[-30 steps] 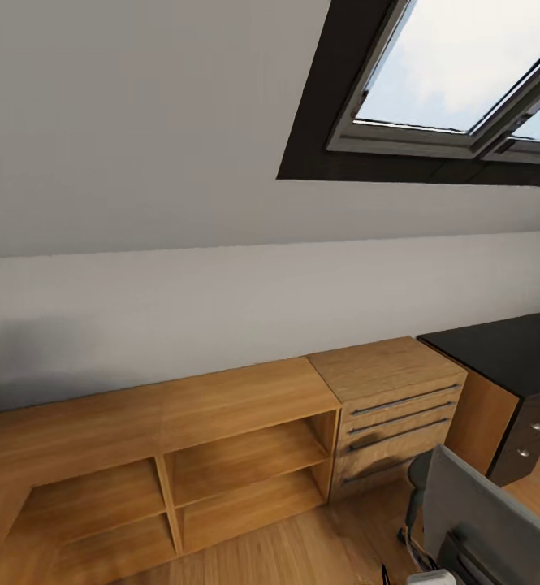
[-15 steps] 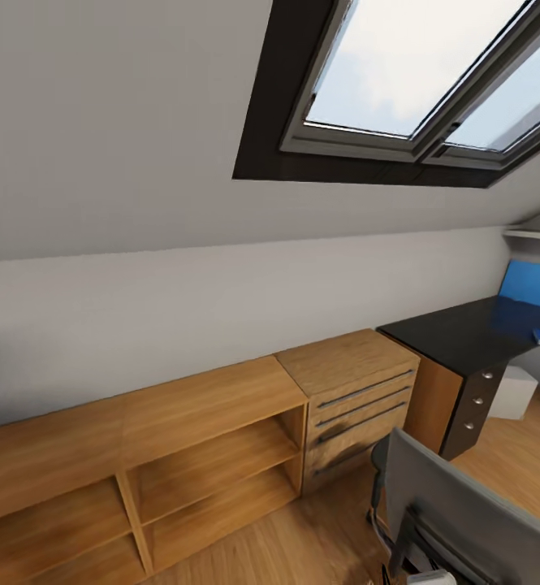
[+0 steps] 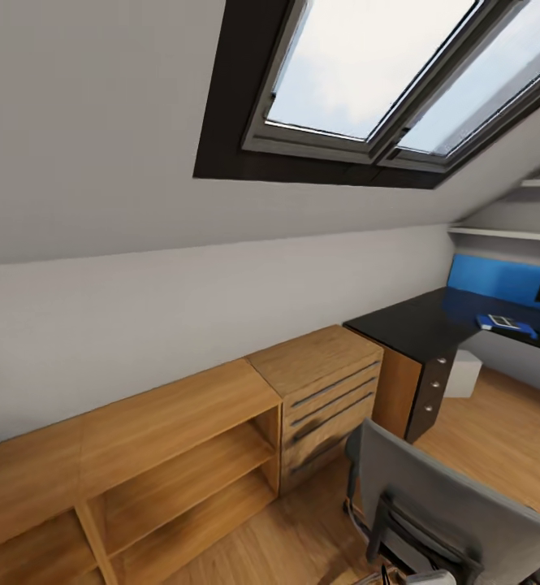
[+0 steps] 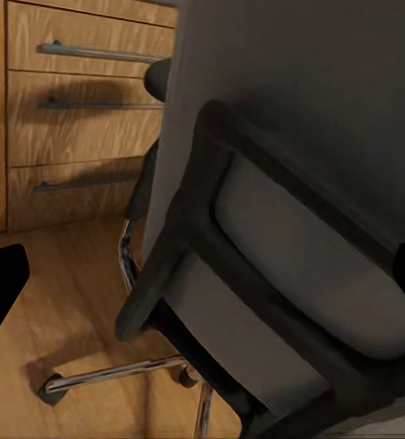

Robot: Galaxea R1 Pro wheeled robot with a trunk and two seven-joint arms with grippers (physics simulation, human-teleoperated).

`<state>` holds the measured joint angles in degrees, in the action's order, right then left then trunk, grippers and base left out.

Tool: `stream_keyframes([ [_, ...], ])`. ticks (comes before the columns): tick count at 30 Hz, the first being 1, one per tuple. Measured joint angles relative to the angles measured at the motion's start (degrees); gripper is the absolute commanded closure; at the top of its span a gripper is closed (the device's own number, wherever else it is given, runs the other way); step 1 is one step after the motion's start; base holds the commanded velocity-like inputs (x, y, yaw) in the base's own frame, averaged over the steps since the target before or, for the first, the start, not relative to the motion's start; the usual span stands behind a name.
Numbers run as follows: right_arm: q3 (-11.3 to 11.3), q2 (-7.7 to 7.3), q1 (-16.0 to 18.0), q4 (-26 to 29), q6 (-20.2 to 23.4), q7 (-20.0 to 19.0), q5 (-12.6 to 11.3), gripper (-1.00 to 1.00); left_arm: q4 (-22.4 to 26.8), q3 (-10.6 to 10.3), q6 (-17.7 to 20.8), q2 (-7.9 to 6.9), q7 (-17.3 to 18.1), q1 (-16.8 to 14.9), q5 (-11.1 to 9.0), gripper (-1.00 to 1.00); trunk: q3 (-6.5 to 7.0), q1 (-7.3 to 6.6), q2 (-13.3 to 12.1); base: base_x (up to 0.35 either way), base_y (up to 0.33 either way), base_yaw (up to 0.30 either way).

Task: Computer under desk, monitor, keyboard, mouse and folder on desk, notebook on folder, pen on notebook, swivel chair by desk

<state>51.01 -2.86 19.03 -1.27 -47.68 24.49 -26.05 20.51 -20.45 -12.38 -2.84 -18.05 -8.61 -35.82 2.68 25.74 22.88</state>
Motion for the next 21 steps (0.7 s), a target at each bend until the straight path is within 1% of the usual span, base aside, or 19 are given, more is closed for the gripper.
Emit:
stream_keyframes([
  [4,0.03,0.0,0.0,0.0,0.02,-0.03,0.0,-1.0,0.0,0.01,0.0,0.0,0.04,0.0,0.0,-1.0,0.0,0.0,0.0,0.135,0.159,-0.296],
  [21,0.01,0.0,0.0,-0.01,0.04,-0.05,0.03,-1.0,0.0,0.02,0.01,0.0,0.09,0.0,-0.01,-1.0,0.0,0.02,-0.01,0.008,0.008,-0.296],
])
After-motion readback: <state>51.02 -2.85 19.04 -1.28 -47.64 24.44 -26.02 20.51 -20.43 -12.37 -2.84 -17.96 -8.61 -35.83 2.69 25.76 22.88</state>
